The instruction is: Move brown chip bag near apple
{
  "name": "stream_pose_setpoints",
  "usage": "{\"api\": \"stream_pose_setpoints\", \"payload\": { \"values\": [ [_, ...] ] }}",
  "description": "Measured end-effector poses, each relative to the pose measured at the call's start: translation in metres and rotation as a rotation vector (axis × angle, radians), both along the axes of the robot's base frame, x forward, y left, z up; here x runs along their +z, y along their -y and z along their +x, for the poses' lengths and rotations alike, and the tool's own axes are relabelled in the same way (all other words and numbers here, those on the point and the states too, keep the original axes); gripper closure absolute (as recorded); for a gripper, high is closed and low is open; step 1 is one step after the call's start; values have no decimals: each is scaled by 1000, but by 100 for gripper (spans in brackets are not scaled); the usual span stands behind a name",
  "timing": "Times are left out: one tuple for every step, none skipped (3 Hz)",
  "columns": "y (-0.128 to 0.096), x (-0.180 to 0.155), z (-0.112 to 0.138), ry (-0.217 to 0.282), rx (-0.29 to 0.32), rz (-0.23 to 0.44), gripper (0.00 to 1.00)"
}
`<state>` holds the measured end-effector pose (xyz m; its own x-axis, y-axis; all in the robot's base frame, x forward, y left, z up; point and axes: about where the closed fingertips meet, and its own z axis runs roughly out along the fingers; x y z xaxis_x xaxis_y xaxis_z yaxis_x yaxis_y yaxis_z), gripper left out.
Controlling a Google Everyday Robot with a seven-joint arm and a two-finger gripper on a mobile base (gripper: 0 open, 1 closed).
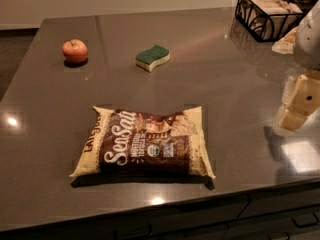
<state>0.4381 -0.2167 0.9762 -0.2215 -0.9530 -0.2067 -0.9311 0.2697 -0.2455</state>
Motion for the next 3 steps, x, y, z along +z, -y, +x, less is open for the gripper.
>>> {"api": "stream_pose_setpoints", "payload": {
  "values": [
    [0,0,0,0,0,0,0],
    [-6,0,1,-4,0,11,0],
    [-31,-5,-2,5,37,47,0]
  ]
}}
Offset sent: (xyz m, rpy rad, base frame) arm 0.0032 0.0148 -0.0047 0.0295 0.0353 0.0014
